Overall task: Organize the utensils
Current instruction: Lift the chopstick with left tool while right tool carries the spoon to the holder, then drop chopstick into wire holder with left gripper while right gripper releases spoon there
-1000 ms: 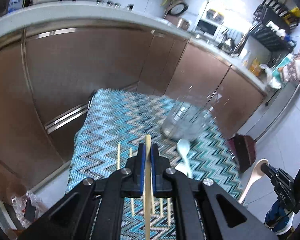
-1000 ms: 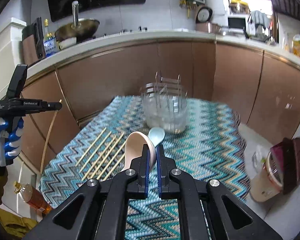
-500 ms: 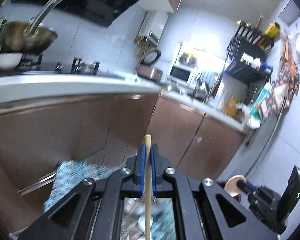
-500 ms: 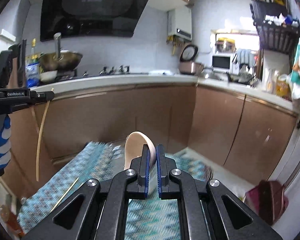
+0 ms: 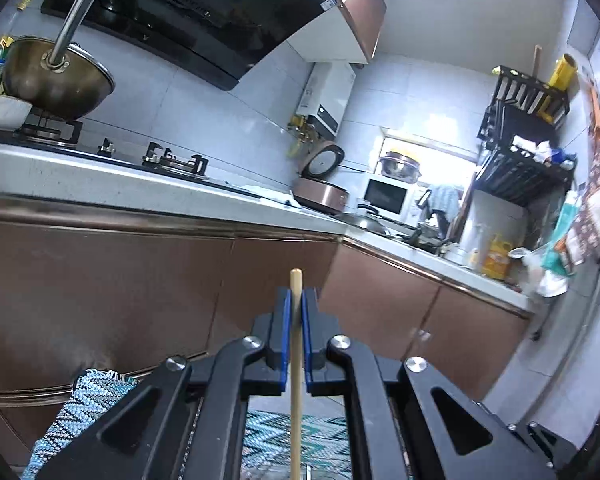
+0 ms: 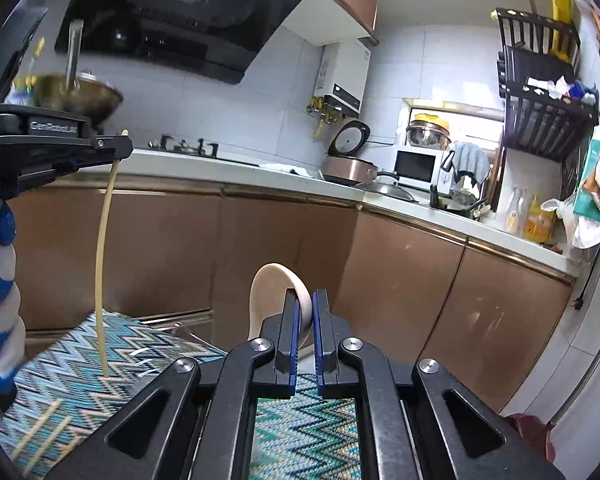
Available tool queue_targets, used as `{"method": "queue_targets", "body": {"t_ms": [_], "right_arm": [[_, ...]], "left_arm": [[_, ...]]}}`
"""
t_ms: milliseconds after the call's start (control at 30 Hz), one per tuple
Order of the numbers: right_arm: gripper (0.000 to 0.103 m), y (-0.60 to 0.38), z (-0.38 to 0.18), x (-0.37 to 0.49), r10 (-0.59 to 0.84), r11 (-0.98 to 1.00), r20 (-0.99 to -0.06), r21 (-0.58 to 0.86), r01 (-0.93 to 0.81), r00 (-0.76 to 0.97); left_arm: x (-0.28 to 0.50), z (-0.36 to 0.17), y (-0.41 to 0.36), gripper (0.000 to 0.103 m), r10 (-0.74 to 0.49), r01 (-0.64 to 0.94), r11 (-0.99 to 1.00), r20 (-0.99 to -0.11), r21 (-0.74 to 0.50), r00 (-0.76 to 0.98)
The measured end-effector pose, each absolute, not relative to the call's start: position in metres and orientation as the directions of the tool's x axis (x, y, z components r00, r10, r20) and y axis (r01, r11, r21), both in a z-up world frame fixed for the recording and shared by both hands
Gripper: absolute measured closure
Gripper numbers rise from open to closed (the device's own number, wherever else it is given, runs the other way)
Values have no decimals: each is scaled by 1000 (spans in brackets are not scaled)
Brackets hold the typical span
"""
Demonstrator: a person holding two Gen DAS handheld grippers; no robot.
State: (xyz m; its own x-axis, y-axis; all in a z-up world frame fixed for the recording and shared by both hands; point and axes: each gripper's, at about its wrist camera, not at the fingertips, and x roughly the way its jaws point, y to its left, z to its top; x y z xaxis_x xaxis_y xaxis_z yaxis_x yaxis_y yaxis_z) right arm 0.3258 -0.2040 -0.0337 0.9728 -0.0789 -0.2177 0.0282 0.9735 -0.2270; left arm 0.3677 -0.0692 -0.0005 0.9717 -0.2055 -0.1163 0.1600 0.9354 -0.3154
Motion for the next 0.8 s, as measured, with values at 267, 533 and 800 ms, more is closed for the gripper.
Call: {"method": "queue_targets", "body": {"t_ms": [267, 533, 800], "right_arm": [[97, -188, -69, 336, -129, 956, -189, -285, 71, 973], [96, -182, -102, 341, -141, 957, -235, -282, 71, 962], [61, -193, -102, 335, -110, 979, -260, -195, 60, 959]], "left_arm": [[383, -48, -85, 98, -165, 122, 950, -130, -288, 978], [386, -77, -92, 97, -111, 68, 964, -160, -256, 981], [368, -74, -90, 75, -117, 75, 972, -185, -221, 976]]}}
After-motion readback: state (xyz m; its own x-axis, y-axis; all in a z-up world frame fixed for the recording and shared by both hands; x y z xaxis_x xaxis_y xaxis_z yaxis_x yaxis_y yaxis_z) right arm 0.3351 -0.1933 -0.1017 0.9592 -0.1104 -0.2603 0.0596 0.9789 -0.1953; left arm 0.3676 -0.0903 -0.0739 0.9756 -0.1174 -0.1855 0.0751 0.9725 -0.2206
